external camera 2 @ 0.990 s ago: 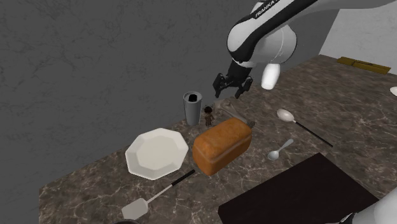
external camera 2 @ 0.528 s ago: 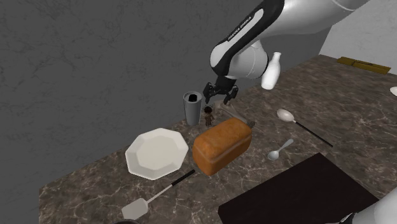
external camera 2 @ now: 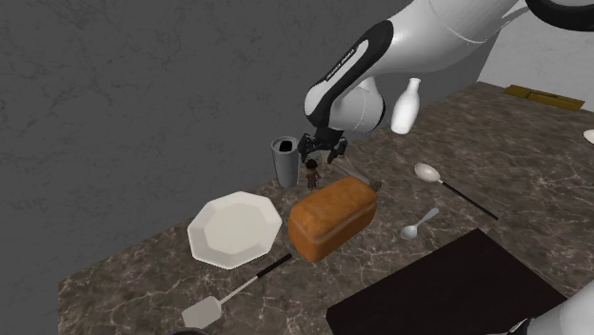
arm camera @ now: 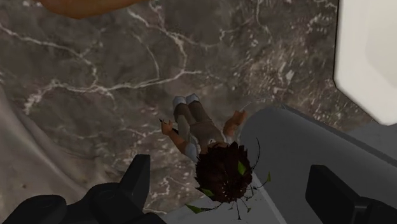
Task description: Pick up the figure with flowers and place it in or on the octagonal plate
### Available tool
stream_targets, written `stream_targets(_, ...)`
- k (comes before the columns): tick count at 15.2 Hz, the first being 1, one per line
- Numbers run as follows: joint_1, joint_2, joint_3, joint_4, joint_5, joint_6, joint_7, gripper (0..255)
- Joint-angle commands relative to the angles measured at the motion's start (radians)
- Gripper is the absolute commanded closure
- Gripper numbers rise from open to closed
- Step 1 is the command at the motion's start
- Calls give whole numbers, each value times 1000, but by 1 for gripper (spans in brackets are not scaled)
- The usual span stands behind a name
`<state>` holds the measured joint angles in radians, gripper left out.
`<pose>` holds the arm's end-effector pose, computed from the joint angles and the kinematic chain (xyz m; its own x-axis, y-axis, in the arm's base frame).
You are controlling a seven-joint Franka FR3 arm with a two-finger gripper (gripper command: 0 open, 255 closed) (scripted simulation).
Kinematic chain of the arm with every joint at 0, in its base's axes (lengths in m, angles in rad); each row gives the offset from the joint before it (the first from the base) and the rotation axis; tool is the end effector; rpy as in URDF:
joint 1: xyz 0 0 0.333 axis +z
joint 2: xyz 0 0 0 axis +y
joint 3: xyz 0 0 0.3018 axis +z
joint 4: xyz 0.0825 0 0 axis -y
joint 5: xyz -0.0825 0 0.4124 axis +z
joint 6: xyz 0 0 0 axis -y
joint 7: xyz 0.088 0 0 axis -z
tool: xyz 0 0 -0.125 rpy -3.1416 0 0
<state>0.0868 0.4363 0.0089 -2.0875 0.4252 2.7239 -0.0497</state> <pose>0.6157 0.0469 0.1767 0.9565 -0.2424 0.1621 -0.2013 -0.9510 -0.2346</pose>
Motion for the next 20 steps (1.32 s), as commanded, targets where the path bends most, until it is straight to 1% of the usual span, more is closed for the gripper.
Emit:
stream_targets(1, 0, 30, 8, 9, 8, 20, -6, 0)
stream_targets(9, 1, 30, 7, 10, 9, 20, -6, 0)
stream_targets(10, 0, 35, 7, 12, 10, 22, -7, 255)
stream_targets(12, 3, 13, 9, -15, 12, 28, -7, 255)
stream_targets(15, 7, 0, 6, -22, 8, 22, 0, 255)
stream_targets(17, 11, 8, 8, -20, 9, 29, 3, 255)
stream_targets(18, 2, 4, 8, -20, 11, 24, -7, 255)
stream_targets(19, 1, 30, 7, 9, 9, 20, -6, 255)
stream_targets(20, 4, 19, 3, 8, 4, 10, -1, 255)
